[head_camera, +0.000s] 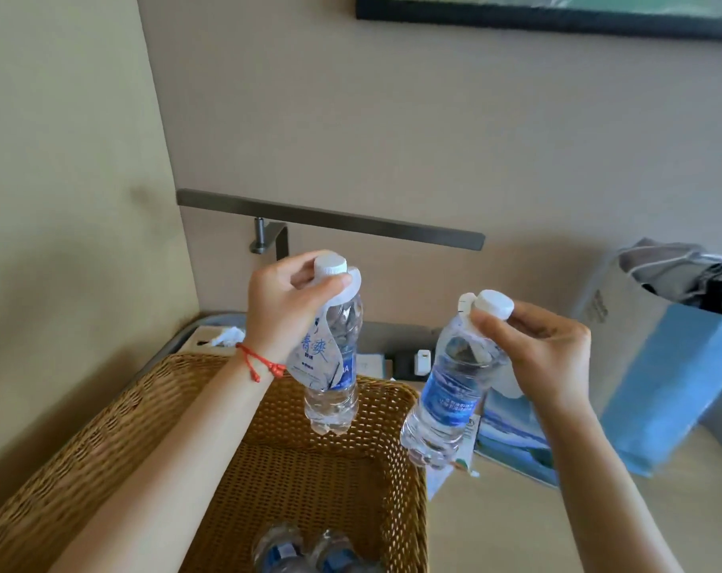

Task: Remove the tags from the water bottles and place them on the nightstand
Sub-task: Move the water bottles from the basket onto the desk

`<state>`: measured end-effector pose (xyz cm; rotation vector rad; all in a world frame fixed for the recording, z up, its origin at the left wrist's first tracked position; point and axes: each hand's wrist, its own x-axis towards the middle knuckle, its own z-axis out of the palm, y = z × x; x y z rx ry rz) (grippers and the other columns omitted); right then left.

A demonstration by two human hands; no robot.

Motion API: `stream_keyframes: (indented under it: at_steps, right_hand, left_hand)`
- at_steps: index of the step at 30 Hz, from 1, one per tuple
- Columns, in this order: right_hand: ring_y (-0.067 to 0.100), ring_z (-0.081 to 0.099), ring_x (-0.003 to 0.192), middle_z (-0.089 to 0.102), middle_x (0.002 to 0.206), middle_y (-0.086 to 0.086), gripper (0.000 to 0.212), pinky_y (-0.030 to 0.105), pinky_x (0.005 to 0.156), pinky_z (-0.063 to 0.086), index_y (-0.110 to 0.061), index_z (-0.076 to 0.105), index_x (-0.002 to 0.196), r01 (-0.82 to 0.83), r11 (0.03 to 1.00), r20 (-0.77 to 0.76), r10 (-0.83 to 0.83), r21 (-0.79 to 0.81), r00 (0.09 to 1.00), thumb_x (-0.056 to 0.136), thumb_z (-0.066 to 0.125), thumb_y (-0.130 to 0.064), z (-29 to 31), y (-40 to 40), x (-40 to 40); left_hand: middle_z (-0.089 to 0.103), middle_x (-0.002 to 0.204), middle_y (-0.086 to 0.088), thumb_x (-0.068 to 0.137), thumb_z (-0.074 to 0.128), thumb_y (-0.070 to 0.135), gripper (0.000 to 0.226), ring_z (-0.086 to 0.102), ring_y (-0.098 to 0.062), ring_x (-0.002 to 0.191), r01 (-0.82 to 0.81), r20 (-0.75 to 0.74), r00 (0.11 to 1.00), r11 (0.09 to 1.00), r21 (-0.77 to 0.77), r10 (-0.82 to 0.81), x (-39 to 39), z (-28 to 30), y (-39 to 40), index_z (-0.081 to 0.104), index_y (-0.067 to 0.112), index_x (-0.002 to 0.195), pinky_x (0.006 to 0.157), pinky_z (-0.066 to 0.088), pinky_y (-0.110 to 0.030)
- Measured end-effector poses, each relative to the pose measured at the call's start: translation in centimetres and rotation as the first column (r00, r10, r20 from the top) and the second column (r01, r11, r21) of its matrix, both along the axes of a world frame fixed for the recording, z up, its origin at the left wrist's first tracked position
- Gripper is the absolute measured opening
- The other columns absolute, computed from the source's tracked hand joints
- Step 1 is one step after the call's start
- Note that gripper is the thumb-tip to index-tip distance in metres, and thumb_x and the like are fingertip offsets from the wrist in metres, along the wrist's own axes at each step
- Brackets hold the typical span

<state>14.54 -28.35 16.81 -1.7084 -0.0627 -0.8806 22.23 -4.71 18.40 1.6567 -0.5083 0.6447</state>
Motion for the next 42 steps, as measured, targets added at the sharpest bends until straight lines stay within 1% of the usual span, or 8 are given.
stream_keyframes:
  at_steps: [8, 11, 17, 22, 28, 37, 40, 42]
  right_hand:
    - [-0.006, 0.063, 0.06, 0.07, 0.067, -0.023, 0.02, 0.008, 0.054, 0.048, -0.038, 0.071, 0.069, 0.101, 0.995, -0.125, -0.101, -0.004, 0.987, 0.066, 0.08, -0.021, -1.8, -10.8, -4.7]
    - [-0.009, 0.056, 0.054, 0.07, 0.061, -0.018, 0.021, 0.005, 0.051, 0.042, -0.04, 0.071, 0.062, 0.162, 0.987, -0.19, -0.161, -0.014, 0.968, 0.065, 0.08, -0.022, -3.3, -15.0, -6.6]
    - [-0.006, 0.065, 0.069, 0.072, 0.071, -0.02, 0.014, 0.018, 0.062, 0.047, -0.042, 0.071, 0.071, 0.283, 0.959, -0.302, -0.268, 0.004, 0.915, 0.063, 0.08, -0.033, -7.1, -22.6, -10.0]
    - [-0.003, 0.065, 0.07, 0.072, 0.077, -0.013, 0.022, 0.006, 0.055, 0.045, -0.032, 0.073, 0.082, 0.391, 0.92, -0.353, -0.374, -0.026, 0.857, 0.061, 0.081, -0.034, -10.5, -27.2, -11.4]
    - [-0.014, 0.056, 0.057, 0.066, 0.066, -0.014, 0.019, 0.0, 0.05, 0.038, -0.022, 0.073, 0.081, 0.457, 0.889, -0.353, -0.438, -0.033, 0.827, 0.065, 0.081, -0.026, -13.4, -30.6, -12.2]
    - [0.003, 0.054, 0.057, 0.066, 0.066, -0.001, 0.014, 0.009, 0.052, 0.041, -0.019, 0.071, 0.076, 0.495, 0.868, -0.362, -0.473, -0.036, 0.803, 0.066, 0.08, -0.024, -15.9, -33.4, -11.3]
    - [0.005, 0.058, 0.062, 0.066, 0.068, -0.009, 0.015, 0.009, 0.055, 0.043, -0.024, 0.07, 0.078, 0.497, 0.867, -0.383, -0.468, -0.027, 0.796, 0.067, 0.081, -0.025, -16.5, -33.9, -11.0]
    - [0.008, 0.057, 0.063, 0.066, 0.068, -0.008, 0.015, 0.017, 0.058, 0.045, -0.027, 0.069, 0.075, 0.503, 0.864, -0.401, -0.464, -0.01, 0.79, 0.066, 0.081, -0.024, -16.9, -34.1, -10.9]
  left_hand:
    - [0.068, 0.087, 0.013, 0.071, 0.073, 0.025, 0.031, 0.065, 0.003, 0.084, 0.15, -0.047, 0.988, 0.989, 0.008, -0.149, -3.1, -1.0, -11.9, 0.064, 0.025, 0.101, 0.064, 0.053, -0.013]
    - [0.07, 0.086, 0.006, 0.071, 0.076, 0.015, 0.029, 0.065, 0.001, 0.081, 0.206, -0.1, 0.974, 0.978, 0.0, -0.205, -4.2, -2.3, -16.6, 0.067, 0.021, 0.099, 0.067, 0.052, -0.013]
    - [0.072, 0.085, 0.001, 0.066, 0.078, 0.016, 0.025, 0.065, -0.001, 0.077, 0.276, -0.23, 0.936, 0.961, 0.002, -0.268, -5.8, -6.3, -24.3, 0.07, 0.022, 0.089, 0.069, 0.051, -0.013]
    - [0.071, 0.084, 0.004, 0.067, 0.078, 0.01, 0.025, 0.066, -0.004, 0.079, 0.265, -0.316, 0.92, 0.962, 0.067, -0.232, -7.0, -10.7, -29.6, 0.069, 0.021, 0.088, 0.069, 0.05, -0.011]
    - [0.069, 0.085, 0.003, 0.067, 0.079, 0.009, 0.029, 0.063, 0.004, 0.078, 0.262, -0.418, 0.886, 0.96, 0.096, -0.2, -7.9, -15.0, -33.5, 0.067, 0.017, 0.092, 0.067, 0.048, -0.006]
    - [0.068, 0.088, 0.002, 0.066, 0.079, 0.008, 0.031, 0.062, -0.001, 0.081, 0.229, -0.423, 0.895, 0.959, 0.168, -0.139, -7.6, -18.0, -35.8, 0.068, 0.011, 0.096, 0.066, 0.046, -0.003]
    - [0.068, 0.087, 0.004, 0.066, 0.079, 0.008, 0.031, 0.062, 0.001, 0.082, 0.237, -0.431, 0.892, 0.954, 0.182, -0.14, -7.4, -18.4, -35.9, 0.068, 0.014, 0.095, 0.066, 0.045, -0.002]
    - [0.068, 0.088, 0.004, 0.066, 0.079, 0.008, 0.031, 0.061, 0.004, 0.082, 0.239, -0.43, 0.892, 0.952, 0.192, -0.137, -7.2, -18.6, -35.8, 0.069, 0.013, 0.095, 0.065, 0.046, -0.003]
